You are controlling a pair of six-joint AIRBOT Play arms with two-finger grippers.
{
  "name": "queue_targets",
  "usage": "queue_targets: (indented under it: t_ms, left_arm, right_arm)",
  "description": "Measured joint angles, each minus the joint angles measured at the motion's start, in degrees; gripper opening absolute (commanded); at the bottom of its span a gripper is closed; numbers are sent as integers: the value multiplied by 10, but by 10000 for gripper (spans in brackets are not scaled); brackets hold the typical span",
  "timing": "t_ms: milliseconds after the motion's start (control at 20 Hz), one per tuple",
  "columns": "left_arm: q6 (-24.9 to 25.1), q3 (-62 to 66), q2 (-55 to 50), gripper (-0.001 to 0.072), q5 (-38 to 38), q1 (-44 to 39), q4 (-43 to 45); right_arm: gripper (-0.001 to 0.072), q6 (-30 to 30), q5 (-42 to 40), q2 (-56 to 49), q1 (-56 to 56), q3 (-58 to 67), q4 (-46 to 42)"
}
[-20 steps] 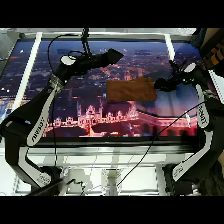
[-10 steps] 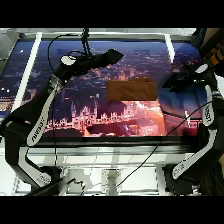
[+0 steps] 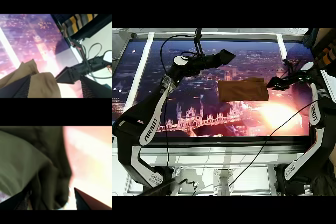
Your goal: Fold the clothes and pants, and hang the long-sleeved shirts on hangers.
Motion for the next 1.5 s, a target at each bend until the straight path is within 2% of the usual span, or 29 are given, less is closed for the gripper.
queue_targets:
  t_ms: [250,450,600,850,900,950,1000,1050,1100,1150,1200,1250,1500]
  left_arm:
    - [0,0,-1,693,0,0,0]
    - [0,0,-1,692,0,0,0]
    - [0,0,-2,692,0,0,0]
    - [0,0,-2,693,0,0,0]
    - [0,0,-2,692,0,0,0]
    - [0,0,-2,669,0,0,0]
    - [0,0,-2,510,0,0,0]
    - [0,0,-2,349,0,0,0]
    - [0,0,-2,266,0,0,0]
    - [0,0,-2,195,0,1,0]
    - [0,0,-2,46,0,1,0]
    - [0,0,-2,16,0,3,0]
    - [16,0,14,13,-34,20,3]
  right_arm:
    - [620,26,-66,-7,36,1,-63]
    - [611,57,-69,-21,27,1,-69]
    - [610,64,-49,-40,18,1,-19]
    - [590,56,13,-83,17,1,125]
    - [568,50,23,-89,20,0,150]
    - [514,45,28,-93,25,0,165]
    - [444,42,27,-96,31,0,176]
    - [304,38,25,-98,40,0,185]
    - [123,35,21,-100,50,1,188]
    - [21,34,19,-101,60,1,198]
    - [17,33,17,-101,71,3,208]
    - [17,32,14,-101,81,8,216]
    - [17,30,33,-78,102,54,300]
